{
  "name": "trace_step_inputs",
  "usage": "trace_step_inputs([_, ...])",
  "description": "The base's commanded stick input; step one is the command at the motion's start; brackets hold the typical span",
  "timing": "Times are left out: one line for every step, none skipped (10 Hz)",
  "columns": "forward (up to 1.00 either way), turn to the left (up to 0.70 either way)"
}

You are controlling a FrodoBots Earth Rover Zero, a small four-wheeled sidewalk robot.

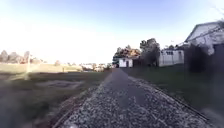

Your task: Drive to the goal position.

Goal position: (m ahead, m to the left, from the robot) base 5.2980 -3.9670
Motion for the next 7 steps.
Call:
trace_step_inputs([0.85,-0.04])
trace_step_inputs([0.85,0.0])
trace_step_inputs([0.85,0.0])
trace_step_inputs([0.85,0.0])
trace_step_inputs([0.85,0.0])
trace_step_inputs([0.85,0.0])
trace_step_inputs([0.85,0.0])
